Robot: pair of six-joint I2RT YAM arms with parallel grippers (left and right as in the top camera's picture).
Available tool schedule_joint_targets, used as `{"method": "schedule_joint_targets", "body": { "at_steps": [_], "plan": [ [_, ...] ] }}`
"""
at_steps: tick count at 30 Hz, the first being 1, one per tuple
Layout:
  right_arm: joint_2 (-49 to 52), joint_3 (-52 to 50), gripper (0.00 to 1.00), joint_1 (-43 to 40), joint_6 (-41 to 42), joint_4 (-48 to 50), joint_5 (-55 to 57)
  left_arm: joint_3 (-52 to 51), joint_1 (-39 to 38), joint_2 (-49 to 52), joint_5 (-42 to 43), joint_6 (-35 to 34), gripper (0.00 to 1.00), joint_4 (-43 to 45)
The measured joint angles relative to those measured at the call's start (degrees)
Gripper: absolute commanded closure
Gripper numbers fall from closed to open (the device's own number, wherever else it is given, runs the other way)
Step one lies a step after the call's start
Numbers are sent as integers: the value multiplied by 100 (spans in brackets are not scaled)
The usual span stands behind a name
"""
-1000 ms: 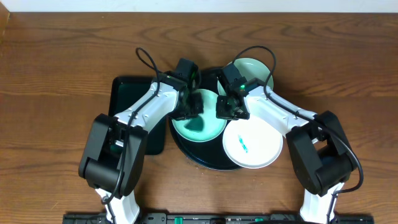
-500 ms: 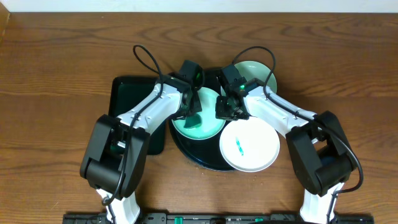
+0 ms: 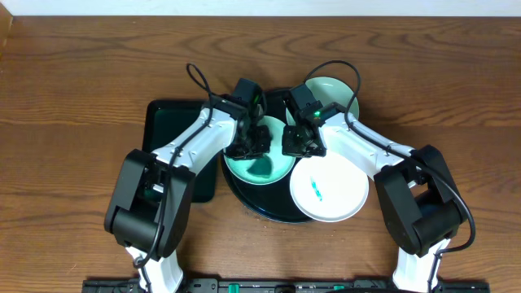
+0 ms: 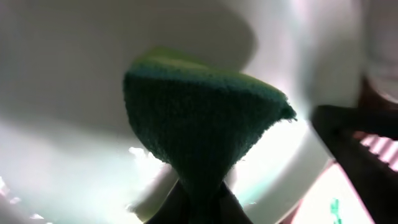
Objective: Clean dirty plates on tray and stack at the side
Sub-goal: 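Scrub the left pale green plate with the sponge in the left gripper, then lift the pale green plate with right gripper, place it right of tray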
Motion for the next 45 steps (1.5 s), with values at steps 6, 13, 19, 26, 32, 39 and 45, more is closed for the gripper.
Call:
{"method": "schedule_joint_targets", "body": {
  "at_steps": [6,13,19,26,32,39,45],
  "plan": [
    [0,0,99,-2,0,4,0,-4,-22,0,-933,-114,93,601],
    [0,0,99,0,0,35,0,4,-55,0,-2015,-479,93,214],
    [0,0,99,0,-2,50,0,26,-17,0,-1456,-299,93,-374],
    [0,0,99,2,-2,33,-2,22,13,0,122,221,93,-247],
    [0,0,99,2,-2,28,-9,20,-22,0,264,216,93,282],
    [0,0,99,2,0,33,-15,20,-22,0,-1132,-216,93,271],
    [0,0,99,2,0,37,-17,243,103,0,-1740,-389,93,-566]
  ]
}}
